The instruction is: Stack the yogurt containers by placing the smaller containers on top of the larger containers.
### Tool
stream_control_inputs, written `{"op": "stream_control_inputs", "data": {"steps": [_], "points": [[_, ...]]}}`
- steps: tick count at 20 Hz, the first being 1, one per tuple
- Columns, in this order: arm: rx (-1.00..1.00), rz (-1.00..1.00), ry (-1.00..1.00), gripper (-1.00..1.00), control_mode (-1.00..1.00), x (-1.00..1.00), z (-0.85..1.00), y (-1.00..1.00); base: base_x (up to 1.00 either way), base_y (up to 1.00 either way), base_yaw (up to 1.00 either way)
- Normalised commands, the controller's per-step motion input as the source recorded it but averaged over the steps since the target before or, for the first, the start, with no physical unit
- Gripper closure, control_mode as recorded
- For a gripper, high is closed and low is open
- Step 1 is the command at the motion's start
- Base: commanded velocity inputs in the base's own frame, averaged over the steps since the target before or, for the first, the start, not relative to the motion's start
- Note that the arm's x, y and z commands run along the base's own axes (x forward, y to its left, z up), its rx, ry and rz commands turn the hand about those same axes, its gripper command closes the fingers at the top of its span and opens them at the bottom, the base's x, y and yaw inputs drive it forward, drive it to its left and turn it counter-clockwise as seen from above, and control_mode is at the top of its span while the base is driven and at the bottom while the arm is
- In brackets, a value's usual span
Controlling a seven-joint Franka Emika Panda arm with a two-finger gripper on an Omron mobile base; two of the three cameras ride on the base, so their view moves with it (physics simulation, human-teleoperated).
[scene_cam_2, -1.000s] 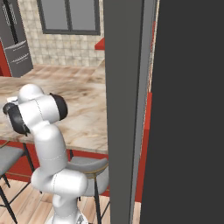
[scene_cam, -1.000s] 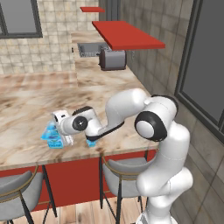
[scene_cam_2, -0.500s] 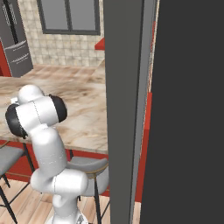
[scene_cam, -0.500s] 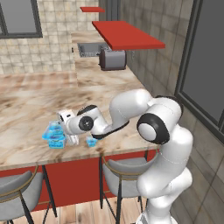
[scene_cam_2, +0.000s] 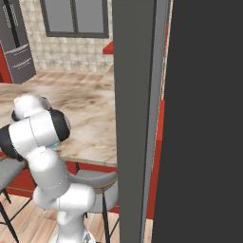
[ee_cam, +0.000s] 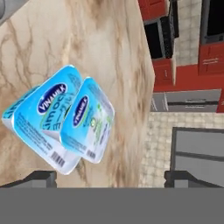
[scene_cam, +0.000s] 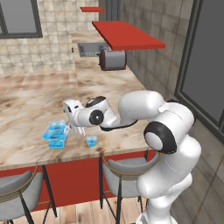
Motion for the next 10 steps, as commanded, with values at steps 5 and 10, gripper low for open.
{"op": "stream_control_inputs", "data": {"steps": [5, 10], "points": [[0.07, 0.00, -0.08, -1.00, -1.00, -0.36, 0.96, -0.39, 0.00, 0.00, 0.00], [0.01, 0.00, 0.00, -1.00, -1.00, -0.56, 0.68, -0.62, 0.00, 0.00, 0.00]]}}
